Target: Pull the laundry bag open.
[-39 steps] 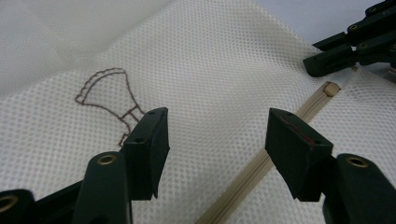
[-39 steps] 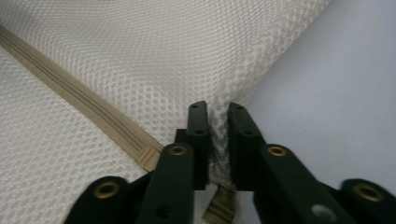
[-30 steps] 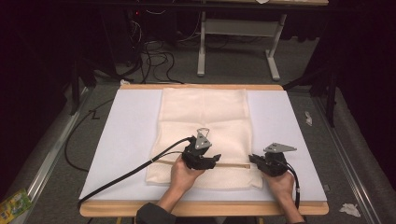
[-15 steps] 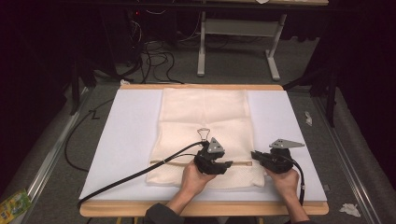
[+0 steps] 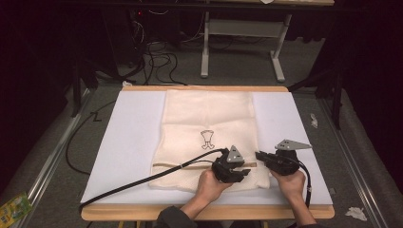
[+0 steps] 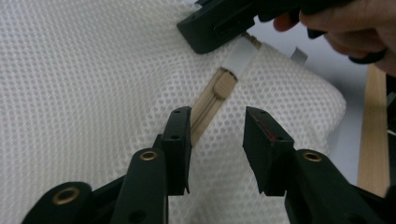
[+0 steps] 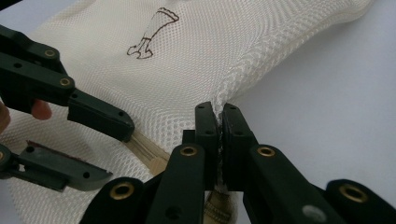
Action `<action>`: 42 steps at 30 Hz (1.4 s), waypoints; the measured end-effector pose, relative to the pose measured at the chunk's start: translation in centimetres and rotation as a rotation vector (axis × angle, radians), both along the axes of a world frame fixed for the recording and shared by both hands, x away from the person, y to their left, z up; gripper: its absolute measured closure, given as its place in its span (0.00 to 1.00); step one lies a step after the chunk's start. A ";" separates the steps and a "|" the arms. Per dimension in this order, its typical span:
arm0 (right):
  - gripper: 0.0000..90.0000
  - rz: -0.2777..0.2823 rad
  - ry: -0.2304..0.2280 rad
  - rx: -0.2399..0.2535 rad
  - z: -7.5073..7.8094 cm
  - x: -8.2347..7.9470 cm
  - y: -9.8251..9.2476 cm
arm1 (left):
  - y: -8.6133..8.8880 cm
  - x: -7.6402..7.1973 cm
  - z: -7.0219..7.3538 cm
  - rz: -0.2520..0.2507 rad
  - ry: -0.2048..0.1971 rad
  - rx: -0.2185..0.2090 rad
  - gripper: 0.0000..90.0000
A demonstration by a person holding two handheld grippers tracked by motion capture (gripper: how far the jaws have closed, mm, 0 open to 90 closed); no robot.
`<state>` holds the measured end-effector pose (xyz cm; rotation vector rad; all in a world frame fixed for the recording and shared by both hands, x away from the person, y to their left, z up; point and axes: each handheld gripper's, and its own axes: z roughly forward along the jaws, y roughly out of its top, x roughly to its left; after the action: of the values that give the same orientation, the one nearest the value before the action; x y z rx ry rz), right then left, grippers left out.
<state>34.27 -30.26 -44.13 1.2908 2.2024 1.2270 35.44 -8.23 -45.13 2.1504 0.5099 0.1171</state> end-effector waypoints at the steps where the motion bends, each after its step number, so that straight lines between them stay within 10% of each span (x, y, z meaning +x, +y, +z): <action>1: 0.98 0.007 0.010 0.032 0.0 0.1 -0.2 | -0.3 -0.1 -0.1 0.002 -0.008 0.012 0.63; 42: 0.98 0.036 0.015 0.076 0.0 0.2 0.5 | -1.2 0.1 -0.8 -0.028 0.044 -0.057 0.88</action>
<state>34.51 -29.80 -44.13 1.2980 2.2184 1.3310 35.58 -9.45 -45.93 2.1078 0.5024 0.0390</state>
